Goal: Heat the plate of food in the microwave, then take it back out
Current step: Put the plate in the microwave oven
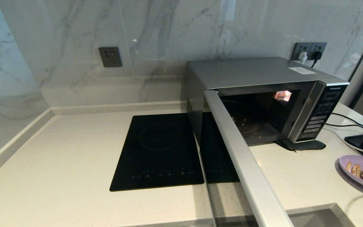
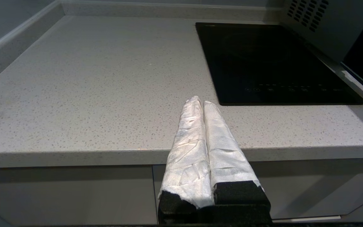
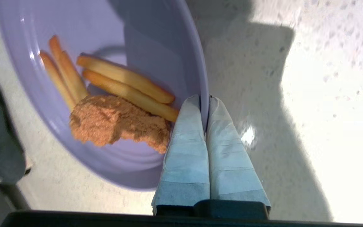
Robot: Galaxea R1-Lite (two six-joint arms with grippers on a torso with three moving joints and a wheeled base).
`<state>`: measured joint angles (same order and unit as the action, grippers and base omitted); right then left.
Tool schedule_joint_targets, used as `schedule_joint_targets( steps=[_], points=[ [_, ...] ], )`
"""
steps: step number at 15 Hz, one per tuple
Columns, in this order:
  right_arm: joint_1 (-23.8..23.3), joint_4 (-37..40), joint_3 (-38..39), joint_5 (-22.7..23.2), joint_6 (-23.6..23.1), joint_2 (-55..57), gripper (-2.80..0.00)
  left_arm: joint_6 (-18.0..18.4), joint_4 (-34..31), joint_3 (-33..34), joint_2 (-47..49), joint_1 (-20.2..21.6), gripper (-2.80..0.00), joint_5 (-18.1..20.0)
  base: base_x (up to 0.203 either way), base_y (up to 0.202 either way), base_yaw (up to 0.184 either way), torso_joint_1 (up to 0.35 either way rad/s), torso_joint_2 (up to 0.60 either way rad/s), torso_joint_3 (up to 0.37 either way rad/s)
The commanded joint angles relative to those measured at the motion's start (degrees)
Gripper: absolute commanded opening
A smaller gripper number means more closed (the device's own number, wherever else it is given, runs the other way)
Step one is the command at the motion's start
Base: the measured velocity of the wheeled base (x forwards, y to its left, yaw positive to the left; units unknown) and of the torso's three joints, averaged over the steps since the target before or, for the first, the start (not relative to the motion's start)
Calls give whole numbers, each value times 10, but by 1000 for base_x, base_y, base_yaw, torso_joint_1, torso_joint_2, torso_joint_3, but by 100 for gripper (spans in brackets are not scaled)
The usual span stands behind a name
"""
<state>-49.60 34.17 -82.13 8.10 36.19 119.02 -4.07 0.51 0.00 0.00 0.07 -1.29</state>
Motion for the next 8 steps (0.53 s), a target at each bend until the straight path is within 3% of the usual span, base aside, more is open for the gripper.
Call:
schedule_joint_targets(
  steps=[1,8],
  points=[
    [0,0,15,15,1,-41,-280,-1,0,0,1,0,-280,0,0,0,0,0,0,0],
    [0,0,57,101,-1,-117,-280,-1,0,0,1,0,-280,0,0,0,0,0,0,0]
  ],
)
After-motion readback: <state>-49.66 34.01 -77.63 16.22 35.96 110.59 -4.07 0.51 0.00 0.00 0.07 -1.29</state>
